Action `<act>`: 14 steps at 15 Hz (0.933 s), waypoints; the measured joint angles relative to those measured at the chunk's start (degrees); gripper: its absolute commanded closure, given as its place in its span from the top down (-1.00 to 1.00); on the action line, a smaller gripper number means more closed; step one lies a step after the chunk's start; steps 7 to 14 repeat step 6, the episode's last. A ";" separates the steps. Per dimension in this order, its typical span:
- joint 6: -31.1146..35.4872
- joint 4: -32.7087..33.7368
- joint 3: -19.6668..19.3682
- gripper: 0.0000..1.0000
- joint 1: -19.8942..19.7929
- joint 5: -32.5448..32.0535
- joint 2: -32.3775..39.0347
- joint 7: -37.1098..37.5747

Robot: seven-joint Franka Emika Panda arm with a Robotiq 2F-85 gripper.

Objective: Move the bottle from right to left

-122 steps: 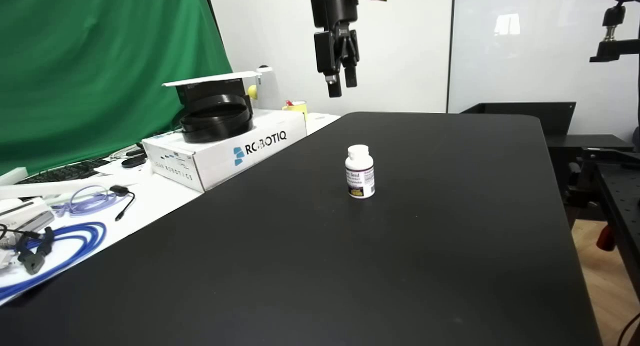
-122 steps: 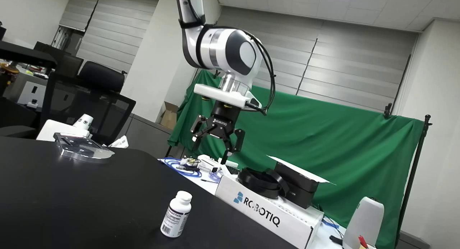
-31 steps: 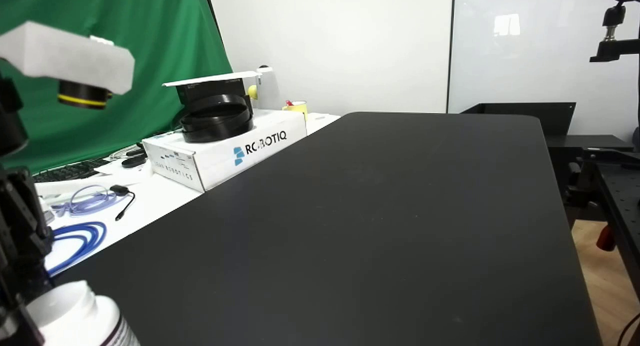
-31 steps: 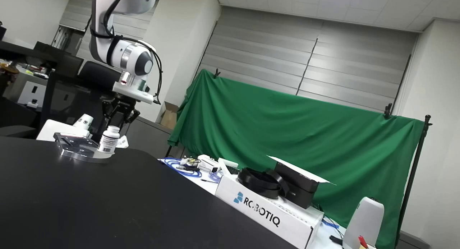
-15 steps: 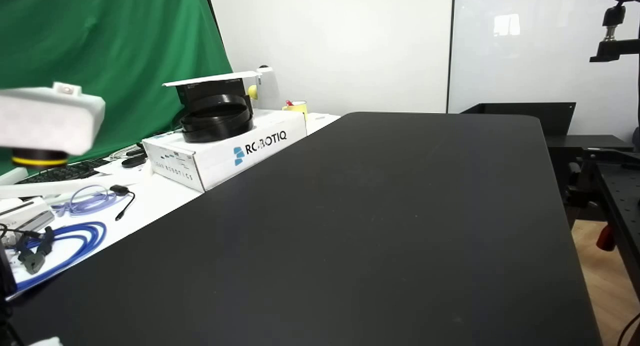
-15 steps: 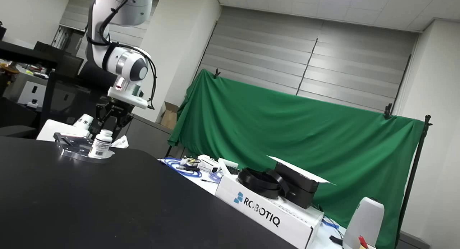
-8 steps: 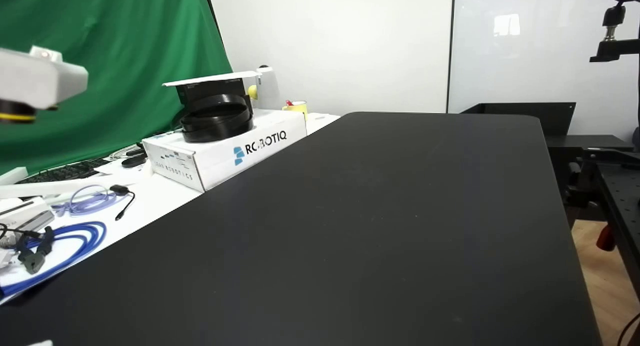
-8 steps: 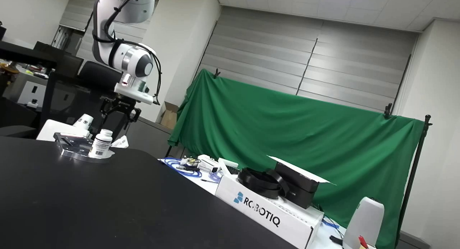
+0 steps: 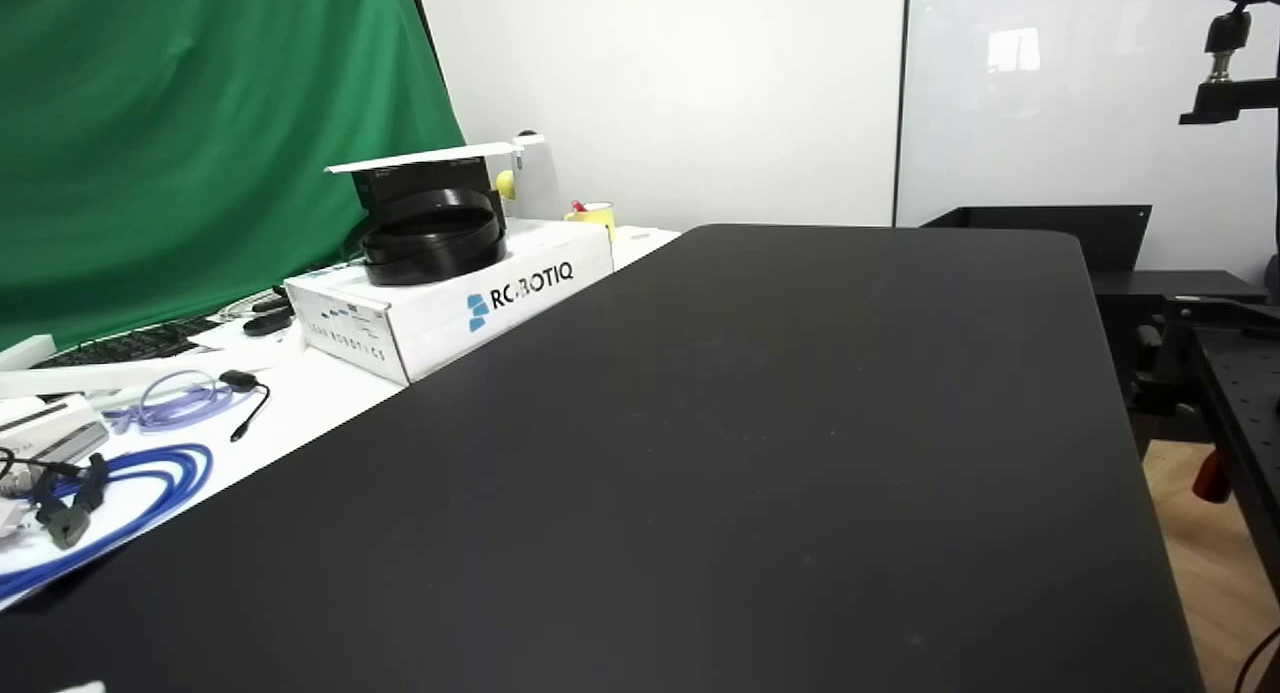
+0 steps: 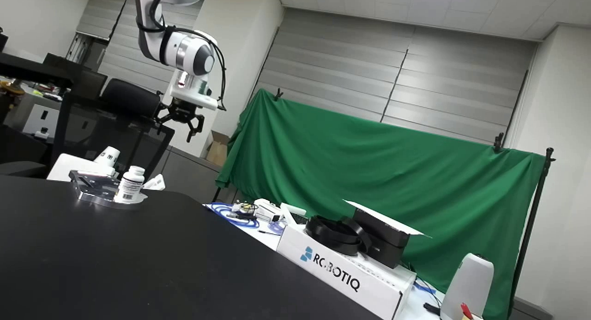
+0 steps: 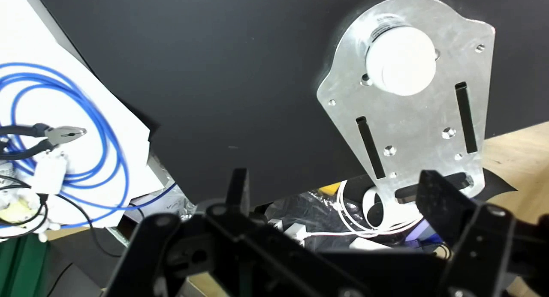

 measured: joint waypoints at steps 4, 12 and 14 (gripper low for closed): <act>-0.16 -0.10 0.00 1.00 0.06 0.02 -0.13 -0.14; -0.02 -0.10 0.00 1.00 0.12 0.02 0.38 -0.14; -0.02 -0.10 0.00 1.00 0.12 0.02 0.38 -0.14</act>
